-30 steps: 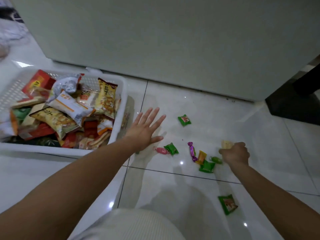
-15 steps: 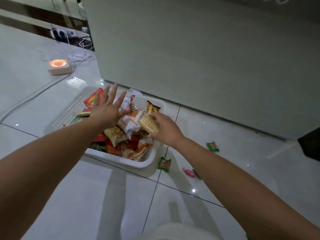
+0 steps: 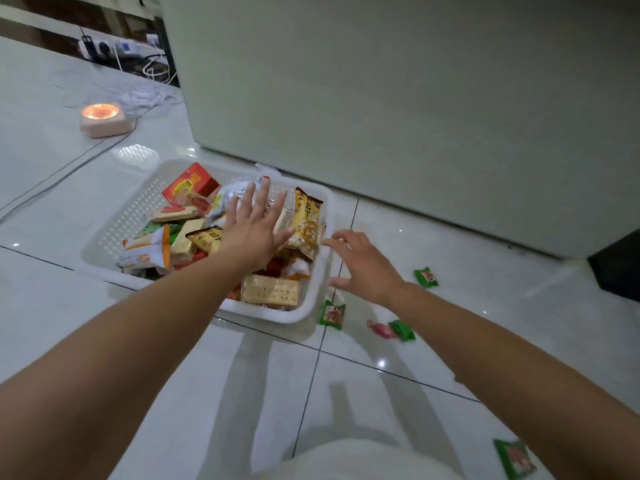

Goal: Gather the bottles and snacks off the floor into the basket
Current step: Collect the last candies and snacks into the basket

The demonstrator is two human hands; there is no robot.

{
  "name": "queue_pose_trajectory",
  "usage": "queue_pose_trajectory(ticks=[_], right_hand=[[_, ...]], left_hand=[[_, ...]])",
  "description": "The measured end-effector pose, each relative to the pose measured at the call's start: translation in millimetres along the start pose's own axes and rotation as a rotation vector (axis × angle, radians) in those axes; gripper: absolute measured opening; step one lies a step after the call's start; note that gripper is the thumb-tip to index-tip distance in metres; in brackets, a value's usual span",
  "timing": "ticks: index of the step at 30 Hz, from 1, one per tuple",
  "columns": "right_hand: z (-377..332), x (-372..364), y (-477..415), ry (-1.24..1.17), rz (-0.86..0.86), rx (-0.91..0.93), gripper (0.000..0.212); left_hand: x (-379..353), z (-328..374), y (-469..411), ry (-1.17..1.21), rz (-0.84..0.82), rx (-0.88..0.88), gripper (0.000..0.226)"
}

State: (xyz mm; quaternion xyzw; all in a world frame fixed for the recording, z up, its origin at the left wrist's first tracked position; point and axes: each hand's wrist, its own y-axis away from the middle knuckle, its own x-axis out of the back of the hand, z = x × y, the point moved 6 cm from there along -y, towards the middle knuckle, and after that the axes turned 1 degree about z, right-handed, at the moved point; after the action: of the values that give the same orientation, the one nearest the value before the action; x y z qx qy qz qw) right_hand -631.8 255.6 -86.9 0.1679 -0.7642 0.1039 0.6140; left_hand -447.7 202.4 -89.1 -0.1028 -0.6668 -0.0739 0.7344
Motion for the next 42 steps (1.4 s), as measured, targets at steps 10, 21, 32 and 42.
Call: queue_pose_trajectory(ticks=[10, 21, 32, 42], right_hand=[[241, 8, 269, -0.166, 0.123, -0.885, 0.093], [201, -168, 394, -0.302, 0.168, -1.141, 0.123], [223, -153, 293, -0.347, 0.386, -1.050, 0.125], [247, -151, 223, -0.272, 0.239, -0.864, 0.100]], left_hand=[[-47, 138, 4, 0.113, 0.017, -0.247, 0.070], [-149, 167, 49, 0.153, -0.221, -0.283, 0.076], [-197, 159, 60, 0.177, -0.368, -0.127, 0.088], [-209, 184, 47, 0.159, -0.370, -0.231, 0.094]])
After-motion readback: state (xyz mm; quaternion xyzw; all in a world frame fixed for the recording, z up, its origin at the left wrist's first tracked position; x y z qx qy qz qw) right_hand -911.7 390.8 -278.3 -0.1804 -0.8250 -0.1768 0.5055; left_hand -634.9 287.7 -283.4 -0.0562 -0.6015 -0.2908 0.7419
